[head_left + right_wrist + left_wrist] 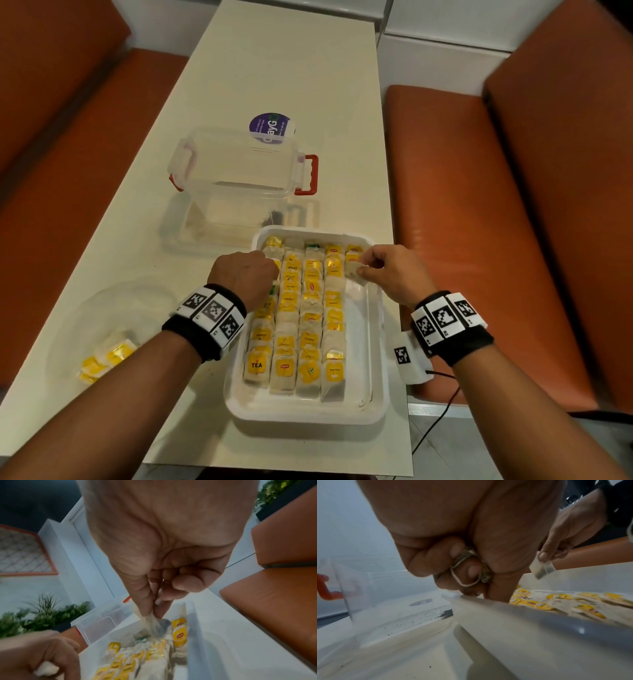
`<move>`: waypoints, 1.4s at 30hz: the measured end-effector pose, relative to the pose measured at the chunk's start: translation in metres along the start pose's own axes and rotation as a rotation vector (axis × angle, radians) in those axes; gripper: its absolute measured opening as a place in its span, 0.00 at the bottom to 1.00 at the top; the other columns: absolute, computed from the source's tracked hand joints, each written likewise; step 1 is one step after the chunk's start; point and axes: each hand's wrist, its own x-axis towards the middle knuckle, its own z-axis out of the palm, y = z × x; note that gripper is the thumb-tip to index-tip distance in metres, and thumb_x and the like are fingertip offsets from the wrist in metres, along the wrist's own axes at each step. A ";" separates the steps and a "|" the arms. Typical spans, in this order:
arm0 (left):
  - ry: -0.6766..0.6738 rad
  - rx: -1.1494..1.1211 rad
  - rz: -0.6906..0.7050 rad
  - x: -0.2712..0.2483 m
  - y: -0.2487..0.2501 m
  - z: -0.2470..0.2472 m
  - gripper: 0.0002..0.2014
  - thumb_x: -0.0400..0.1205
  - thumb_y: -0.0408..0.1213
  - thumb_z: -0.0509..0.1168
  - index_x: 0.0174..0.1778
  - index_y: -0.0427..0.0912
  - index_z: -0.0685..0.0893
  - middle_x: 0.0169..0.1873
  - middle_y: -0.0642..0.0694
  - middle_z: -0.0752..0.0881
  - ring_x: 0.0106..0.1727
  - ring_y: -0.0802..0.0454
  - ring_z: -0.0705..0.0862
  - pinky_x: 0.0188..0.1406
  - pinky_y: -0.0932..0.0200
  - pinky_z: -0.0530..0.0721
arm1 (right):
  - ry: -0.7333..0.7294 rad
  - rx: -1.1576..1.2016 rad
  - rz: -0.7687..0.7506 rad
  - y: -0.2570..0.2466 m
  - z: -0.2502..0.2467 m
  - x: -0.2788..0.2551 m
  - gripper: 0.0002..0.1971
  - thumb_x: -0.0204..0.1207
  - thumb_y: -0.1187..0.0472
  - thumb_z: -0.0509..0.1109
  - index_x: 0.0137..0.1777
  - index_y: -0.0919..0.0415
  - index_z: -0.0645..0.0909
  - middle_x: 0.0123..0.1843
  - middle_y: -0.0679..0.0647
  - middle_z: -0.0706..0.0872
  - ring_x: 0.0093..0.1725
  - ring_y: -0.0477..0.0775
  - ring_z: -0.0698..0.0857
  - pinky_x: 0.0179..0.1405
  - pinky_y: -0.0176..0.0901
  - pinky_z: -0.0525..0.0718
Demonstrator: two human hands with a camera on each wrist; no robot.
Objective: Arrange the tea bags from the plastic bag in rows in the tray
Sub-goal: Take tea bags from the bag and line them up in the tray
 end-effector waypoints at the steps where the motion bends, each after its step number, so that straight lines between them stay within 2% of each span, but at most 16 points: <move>1: -0.001 0.010 -0.003 0.001 0.000 0.001 0.15 0.86 0.42 0.61 0.65 0.60 0.86 0.61 0.50 0.85 0.56 0.45 0.87 0.48 0.53 0.82 | -0.001 -0.068 0.013 0.000 0.001 0.003 0.06 0.73 0.49 0.76 0.38 0.40 0.83 0.36 0.42 0.86 0.39 0.46 0.84 0.41 0.51 0.86; 3: 0.000 0.041 -0.012 0.002 0.001 0.002 0.14 0.86 0.42 0.61 0.64 0.58 0.86 0.60 0.50 0.85 0.56 0.44 0.88 0.48 0.54 0.82 | -0.008 -0.216 0.023 -0.003 0.002 0.007 0.07 0.74 0.50 0.74 0.38 0.39 0.79 0.38 0.41 0.86 0.42 0.47 0.85 0.40 0.48 0.84; 7: 0.018 0.056 -0.029 0.004 0.005 0.002 0.13 0.86 0.40 0.61 0.61 0.53 0.87 0.57 0.49 0.85 0.53 0.43 0.88 0.43 0.54 0.79 | 0.012 -0.396 -0.008 -0.009 0.004 0.011 0.01 0.77 0.51 0.69 0.44 0.42 0.80 0.38 0.42 0.85 0.43 0.51 0.84 0.34 0.42 0.73; 11: 0.059 -0.009 -0.052 0.005 -0.001 0.004 0.12 0.85 0.45 0.64 0.64 0.52 0.81 0.57 0.49 0.85 0.51 0.44 0.87 0.43 0.54 0.79 | 0.019 -0.425 -0.030 -0.013 0.007 0.017 0.01 0.76 0.50 0.69 0.44 0.43 0.82 0.40 0.43 0.86 0.43 0.53 0.84 0.36 0.43 0.77; 14: 0.075 -0.105 -0.083 0.002 -0.005 0.003 0.15 0.84 0.47 0.65 0.67 0.54 0.79 0.58 0.50 0.86 0.52 0.44 0.87 0.45 0.54 0.80 | 0.034 -0.442 -0.048 -0.016 0.007 0.020 0.03 0.77 0.51 0.70 0.44 0.44 0.85 0.37 0.44 0.82 0.40 0.54 0.85 0.34 0.43 0.77; 17: 0.096 -0.248 -0.111 -0.004 -0.009 -0.003 0.17 0.83 0.51 0.67 0.68 0.57 0.77 0.58 0.52 0.86 0.53 0.46 0.86 0.44 0.55 0.78 | 0.040 -0.463 -0.043 -0.016 0.007 0.022 0.05 0.77 0.49 0.69 0.45 0.45 0.86 0.37 0.45 0.78 0.40 0.54 0.83 0.32 0.43 0.74; 19: 0.119 -0.351 -0.143 -0.009 -0.011 -0.007 0.17 0.82 0.53 0.68 0.66 0.58 0.77 0.57 0.53 0.86 0.50 0.48 0.84 0.43 0.56 0.75 | 0.026 -0.461 -0.035 -0.016 0.005 0.022 0.06 0.76 0.48 0.70 0.44 0.45 0.88 0.39 0.44 0.80 0.40 0.53 0.84 0.29 0.40 0.71; 22: 0.162 -0.440 -0.205 -0.014 -0.013 -0.011 0.16 0.82 0.52 0.70 0.64 0.59 0.78 0.55 0.54 0.87 0.46 0.50 0.80 0.43 0.56 0.74 | -0.033 -0.404 -0.001 -0.019 -0.002 0.022 0.05 0.75 0.49 0.73 0.38 0.43 0.87 0.35 0.41 0.82 0.39 0.47 0.82 0.26 0.37 0.66; 24: 0.171 -0.448 -0.216 -0.017 -0.014 -0.012 0.14 0.82 0.52 0.70 0.63 0.59 0.78 0.55 0.54 0.87 0.49 0.49 0.83 0.43 0.56 0.74 | -0.048 -0.382 0.006 -0.021 -0.004 0.025 0.06 0.75 0.49 0.75 0.36 0.41 0.86 0.34 0.41 0.81 0.38 0.46 0.82 0.26 0.37 0.67; 25: 0.171 -0.451 -0.218 -0.018 -0.014 -0.012 0.14 0.82 0.52 0.70 0.62 0.59 0.78 0.55 0.54 0.87 0.49 0.49 0.83 0.43 0.56 0.74 | -0.044 -0.385 0.003 -0.021 -0.002 0.028 0.06 0.75 0.48 0.76 0.36 0.41 0.86 0.37 0.42 0.82 0.39 0.48 0.83 0.27 0.37 0.68; 28: 0.169 -0.466 -0.229 -0.020 -0.015 -0.011 0.13 0.82 0.53 0.70 0.59 0.59 0.78 0.53 0.53 0.88 0.44 0.51 0.79 0.41 0.56 0.74 | -0.016 -0.490 -0.014 -0.021 0.004 0.032 0.04 0.77 0.46 0.74 0.45 0.42 0.90 0.51 0.49 0.80 0.46 0.56 0.86 0.36 0.42 0.76; 31: 0.158 -0.468 -0.237 -0.023 -0.014 -0.010 0.11 0.82 0.53 0.70 0.58 0.59 0.79 0.51 0.54 0.87 0.43 0.52 0.77 0.40 0.57 0.72 | 0.004 -0.566 0.000 -0.021 0.009 0.034 0.09 0.80 0.49 0.69 0.54 0.45 0.90 0.53 0.53 0.76 0.47 0.58 0.85 0.42 0.47 0.83; 37: 0.163 -0.478 -0.267 -0.024 -0.019 -0.007 0.09 0.83 0.51 0.68 0.58 0.59 0.80 0.52 0.53 0.87 0.43 0.52 0.78 0.40 0.57 0.74 | 0.084 -0.681 -0.002 -0.022 0.014 0.035 0.11 0.80 0.59 0.63 0.51 0.52 0.87 0.47 0.53 0.72 0.34 0.56 0.78 0.31 0.42 0.72; 42: 0.177 -0.504 -0.279 -0.026 -0.024 -0.008 0.08 0.84 0.49 0.67 0.58 0.59 0.81 0.52 0.52 0.88 0.45 0.51 0.81 0.40 0.57 0.73 | 0.126 -0.677 0.017 -0.021 0.016 0.035 0.10 0.82 0.59 0.62 0.53 0.53 0.86 0.51 0.54 0.76 0.35 0.57 0.77 0.32 0.43 0.72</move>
